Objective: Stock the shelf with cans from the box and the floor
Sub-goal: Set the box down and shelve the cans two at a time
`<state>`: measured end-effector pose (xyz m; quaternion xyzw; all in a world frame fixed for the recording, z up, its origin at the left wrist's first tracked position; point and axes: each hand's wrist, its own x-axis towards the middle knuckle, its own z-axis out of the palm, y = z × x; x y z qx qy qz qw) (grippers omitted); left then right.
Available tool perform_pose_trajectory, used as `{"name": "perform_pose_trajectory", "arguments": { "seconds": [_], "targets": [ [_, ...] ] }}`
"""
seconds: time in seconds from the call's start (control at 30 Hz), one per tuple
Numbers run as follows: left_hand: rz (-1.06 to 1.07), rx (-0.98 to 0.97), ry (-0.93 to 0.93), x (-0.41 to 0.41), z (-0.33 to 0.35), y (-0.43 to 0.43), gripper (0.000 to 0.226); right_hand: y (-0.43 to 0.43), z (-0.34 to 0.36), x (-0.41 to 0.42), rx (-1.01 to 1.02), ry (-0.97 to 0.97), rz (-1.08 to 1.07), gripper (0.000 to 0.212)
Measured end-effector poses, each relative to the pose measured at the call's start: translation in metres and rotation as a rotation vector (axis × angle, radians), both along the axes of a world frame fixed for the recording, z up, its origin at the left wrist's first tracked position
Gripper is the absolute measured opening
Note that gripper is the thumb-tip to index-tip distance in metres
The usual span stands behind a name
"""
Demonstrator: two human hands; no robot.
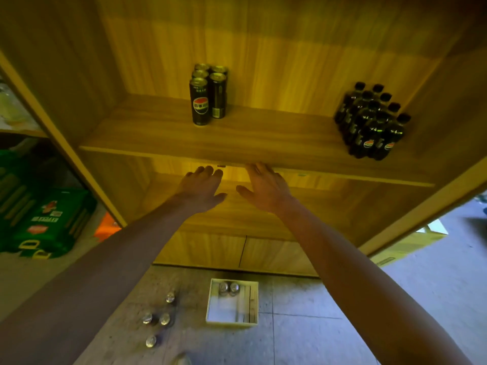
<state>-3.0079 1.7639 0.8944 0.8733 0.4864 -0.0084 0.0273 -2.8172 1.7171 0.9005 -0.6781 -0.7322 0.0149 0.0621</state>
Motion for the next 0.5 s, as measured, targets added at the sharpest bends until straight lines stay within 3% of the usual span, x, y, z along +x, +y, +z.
{"name": "perform_pose_trajectory", "arguments": {
  "seconds": [0.27, 0.5],
  "targets": [
    [-0.025, -0.121, 0.028, -0.001, -0.11, -0.031, 0.062, -0.041, -0.121, -0.01, -0.137, 0.057, 0.007, 0.072],
    [-0.037, -0.255, 0.05, -0.004, -0.333, -0.056, 0.055, -0.069, -0.349, -0.024, -0.298, 0.076, -0.035, 0.069]
  ]
}}
